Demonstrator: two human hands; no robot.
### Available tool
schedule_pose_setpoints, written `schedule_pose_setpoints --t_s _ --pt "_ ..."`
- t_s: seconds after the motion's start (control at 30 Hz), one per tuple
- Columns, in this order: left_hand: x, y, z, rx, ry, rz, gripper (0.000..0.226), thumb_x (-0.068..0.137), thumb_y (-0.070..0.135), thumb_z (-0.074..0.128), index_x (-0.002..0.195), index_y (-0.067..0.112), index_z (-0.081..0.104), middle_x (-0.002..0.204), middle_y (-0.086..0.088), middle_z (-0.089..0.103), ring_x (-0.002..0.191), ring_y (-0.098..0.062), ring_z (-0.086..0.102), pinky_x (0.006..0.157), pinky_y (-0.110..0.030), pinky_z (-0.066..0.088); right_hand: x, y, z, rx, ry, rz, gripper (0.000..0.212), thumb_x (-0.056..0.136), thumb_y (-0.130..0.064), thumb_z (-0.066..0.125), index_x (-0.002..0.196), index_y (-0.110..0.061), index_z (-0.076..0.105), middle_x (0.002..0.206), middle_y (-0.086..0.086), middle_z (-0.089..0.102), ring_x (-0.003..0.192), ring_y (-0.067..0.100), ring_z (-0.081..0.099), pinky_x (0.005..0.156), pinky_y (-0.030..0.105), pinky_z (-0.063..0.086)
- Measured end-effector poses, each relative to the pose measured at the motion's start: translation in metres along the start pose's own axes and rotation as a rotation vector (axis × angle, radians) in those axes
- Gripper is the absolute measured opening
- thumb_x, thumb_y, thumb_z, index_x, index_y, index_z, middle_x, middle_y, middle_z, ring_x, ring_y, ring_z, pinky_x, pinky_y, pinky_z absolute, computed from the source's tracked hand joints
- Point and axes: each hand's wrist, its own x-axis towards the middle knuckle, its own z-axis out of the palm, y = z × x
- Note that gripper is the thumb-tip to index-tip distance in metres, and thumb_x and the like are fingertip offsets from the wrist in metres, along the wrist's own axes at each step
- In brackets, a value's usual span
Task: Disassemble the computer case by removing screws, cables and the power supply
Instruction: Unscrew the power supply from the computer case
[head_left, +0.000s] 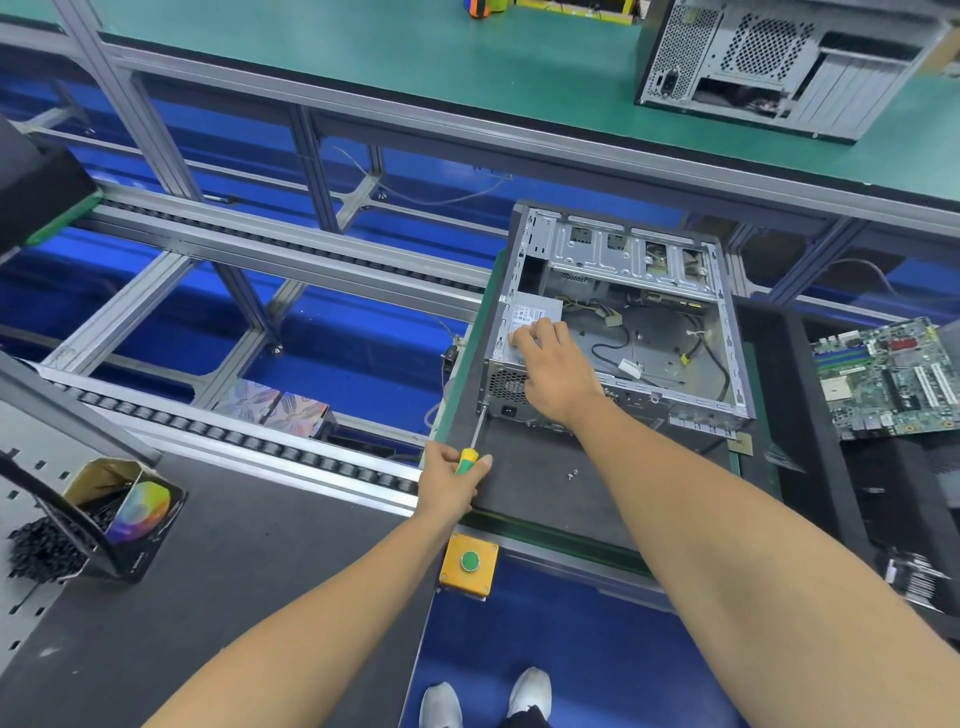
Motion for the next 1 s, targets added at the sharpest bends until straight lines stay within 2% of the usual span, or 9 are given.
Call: schedule_pose_setpoints --t_s 0.13,0.27,0.37,0.47,0.57,0.67,0.77,0.9,1.0 --pt "-0.0006 -0.0032 0.0012 -0.054 0.051 -0.021 0.038 0.090 0.041 0.076 0.091 0.018 0.046 0.085 -0.010 0.068 0.064 -0.015 0.064 0.053 -0.026 0.052 0.0000 -0.0001 0.0009 0.011 0.006 0.007 0.055 0.072 0.002 0.060 0.124 -0.014 0.050 0.122 0.008 0.045 0.108 0.029 0.039 0.092 0.037 0.043" --pt "0.0018 -0.0036 0.0019 -0.032 0.021 -0.060 0.038 0.100 0.051 0.057 0.089 0.014 0.056 0.082 -0.004 0.072 0.066 -0.016 0.063 0.063 -0.034 0.052 -0.0001 -0.0003 0.0011 0.019 0.007 0.010 0.056 0.071 0.002 0.061 0.123 -0.014 0.050 0.123 0.008 0.045 0.108 0.029 0.039 0.091 0.037 0.043" --pt "0.0043 0.0002 0.0019 0.002 -0.015 -0.083 0.049 0.107 0.052 0.040 0.093 0.011 0.065 0.080 -0.003 0.073 0.063 -0.016 0.061 0.057 -0.031 0.050 0.0000 0.0004 0.0010 0.021 0.005 0.012 0.056 0.071 0.001 0.062 0.123 -0.015 0.049 0.123 0.007 0.045 0.109 0.028 0.038 0.091 0.036 0.043" --pt "0.0067 0.0042 0.0020 -0.005 -0.025 -0.124 0.055 0.108 0.052 0.036 0.097 0.008 0.067 0.078 -0.003 0.073 0.058 -0.016 0.056 0.052 -0.027 0.045 -0.0001 0.0000 0.0015 0.020 0.009 0.015 0.056 0.071 0.001 0.062 0.122 -0.016 0.049 0.122 0.007 0.045 0.108 0.028 0.038 0.089 0.036 0.043" --pt "0.0069 0.0046 -0.0005 0.012 -0.045 -0.077 0.050 0.102 0.056 0.049 0.100 0.007 0.057 0.076 -0.004 0.064 0.057 -0.016 0.054 0.046 -0.026 0.043 -0.0003 0.0001 0.0015 0.020 0.013 0.013 0.056 0.070 0.002 0.062 0.122 -0.015 0.050 0.122 0.008 0.045 0.107 0.029 0.039 0.088 0.037 0.043" --pt "0.0060 0.0029 -0.0025 0.033 0.002 -0.046 0.044 0.091 0.049 0.073 0.096 0.018 0.041 0.084 -0.007 0.062 0.061 -0.017 0.058 0.047 -0.026 0.047 -0.0003 0.0005 0.0016 0.014 0.017 0.011 0.056 0.070 0.002 0.062 0.122 -0.015 0.050 0.122 0.008 0.045 0.107 0.029 0.039 0.088 0.036 0.043" --pt "0.0057 0.0011 -0.0026 0.011 0.054 -0.069 0.043 0.087 0.046 0.078 0.091 0.019 0.045 0.085 -0.008 0.068 0.062 -0.016 0.064 0.052 -0.026 0.053 -0.0005 0.0004 0.0015 0.008 0.023 0.006 0.055 0.070 0.002 0.061 0.122 -0.014 0.050 0.120 0.009 0.046 0.106 0.029 0.040 0.088 0.037 0.043" --pt "0.0055 -0.0013 -0.0016 0.002 -0.001 -0.078 0.040 0.097 0.052 0.062 0.088 0.013 0.055 0.081 -0.007 0.071 0.059 -0.014 0.064 0.053 -0.028 0.052 -0.0004 0.0006 0.0018 0.011 0.029 0.002 0.054 0.070 0.002 0.061 0.121 -0.014 0.051 0.120 0.009 0.047 0.105 0.029 0.040 0.088 0.037 0.043" --pt "0.0053 0.0036 0.0001 0.014 -0.027 -0.115 0.051 0.107 0.052 0.041 0.094 0.008 0.065 0.079 -0.003 0.071 0.057 -0.013 0.059 0.051 -0.025 0.047 -0.0005 0.0005 0.0020 0.014 0.031 0.002 0.055 0.070 0.002 0.062 0.121 -0.014 0.051 0.119 0.008 0.046 0.105 0.028 0.040 0.088 0.036 0.043"
